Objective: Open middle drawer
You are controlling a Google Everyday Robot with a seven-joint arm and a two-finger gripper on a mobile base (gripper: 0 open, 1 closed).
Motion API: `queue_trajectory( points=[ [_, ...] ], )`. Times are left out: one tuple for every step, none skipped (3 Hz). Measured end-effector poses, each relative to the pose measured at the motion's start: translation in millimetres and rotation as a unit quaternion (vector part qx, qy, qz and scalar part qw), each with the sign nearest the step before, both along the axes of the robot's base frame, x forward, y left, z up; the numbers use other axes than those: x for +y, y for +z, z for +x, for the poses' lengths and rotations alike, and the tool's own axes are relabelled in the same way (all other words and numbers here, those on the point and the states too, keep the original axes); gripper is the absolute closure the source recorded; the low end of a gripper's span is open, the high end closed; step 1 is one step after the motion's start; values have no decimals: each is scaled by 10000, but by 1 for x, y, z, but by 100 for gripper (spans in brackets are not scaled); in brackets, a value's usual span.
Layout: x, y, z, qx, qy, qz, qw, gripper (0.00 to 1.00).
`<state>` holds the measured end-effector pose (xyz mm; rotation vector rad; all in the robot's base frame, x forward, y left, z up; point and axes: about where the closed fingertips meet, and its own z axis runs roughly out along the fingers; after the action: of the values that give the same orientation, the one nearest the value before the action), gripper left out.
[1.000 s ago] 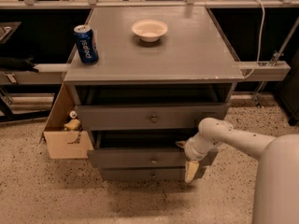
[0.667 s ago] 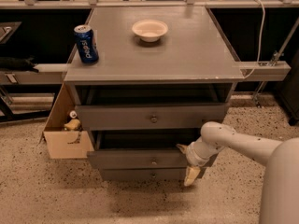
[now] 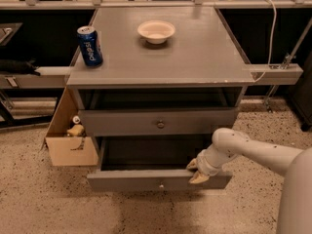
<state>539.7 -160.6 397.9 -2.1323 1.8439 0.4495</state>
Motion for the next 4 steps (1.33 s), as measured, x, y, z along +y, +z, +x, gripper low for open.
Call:
queue_trajectory(
  points=[
    [0, 2, -3, 2, 4, 10, 10000, 99],
    [2, 3, -31, 17, 40, 92, 9999, 100],
    [9, 10, -40, -118, 47, 252, 9996, 100],
    [9, 10, -40, -117, 47, 252, 9996, 77]
  ],
)
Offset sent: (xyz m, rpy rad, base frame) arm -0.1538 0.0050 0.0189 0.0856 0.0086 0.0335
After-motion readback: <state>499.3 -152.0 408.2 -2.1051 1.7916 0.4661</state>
